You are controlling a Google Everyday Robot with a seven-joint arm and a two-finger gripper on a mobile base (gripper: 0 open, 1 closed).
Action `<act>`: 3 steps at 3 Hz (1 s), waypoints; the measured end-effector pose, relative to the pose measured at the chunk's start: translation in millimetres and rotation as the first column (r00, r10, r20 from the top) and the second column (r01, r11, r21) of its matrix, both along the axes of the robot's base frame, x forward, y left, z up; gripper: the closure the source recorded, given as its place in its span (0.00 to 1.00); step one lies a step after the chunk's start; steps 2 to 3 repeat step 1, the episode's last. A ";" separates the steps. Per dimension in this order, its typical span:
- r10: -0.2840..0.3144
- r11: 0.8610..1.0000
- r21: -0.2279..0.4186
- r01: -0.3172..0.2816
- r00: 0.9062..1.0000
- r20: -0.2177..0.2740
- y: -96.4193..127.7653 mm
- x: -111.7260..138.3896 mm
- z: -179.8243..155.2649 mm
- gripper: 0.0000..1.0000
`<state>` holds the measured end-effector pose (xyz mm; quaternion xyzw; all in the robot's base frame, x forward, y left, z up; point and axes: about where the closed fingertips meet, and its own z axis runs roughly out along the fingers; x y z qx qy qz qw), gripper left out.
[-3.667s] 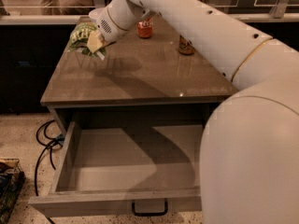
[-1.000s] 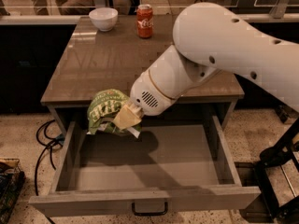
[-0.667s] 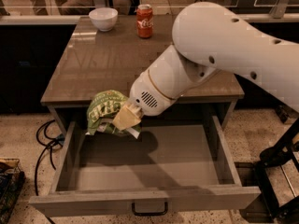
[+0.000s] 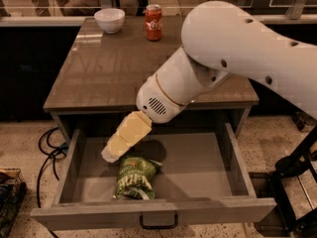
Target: Place green jalapeno chip bag into top drawer
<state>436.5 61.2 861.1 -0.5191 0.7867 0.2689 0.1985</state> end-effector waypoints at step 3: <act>0.000 1.000 0.000 0.000 1.000 0.000 0.0 0.0 0.0 0.00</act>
Offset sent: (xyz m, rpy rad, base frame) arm 0.0000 0.0000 0.0000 0.0000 0.0000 0.0000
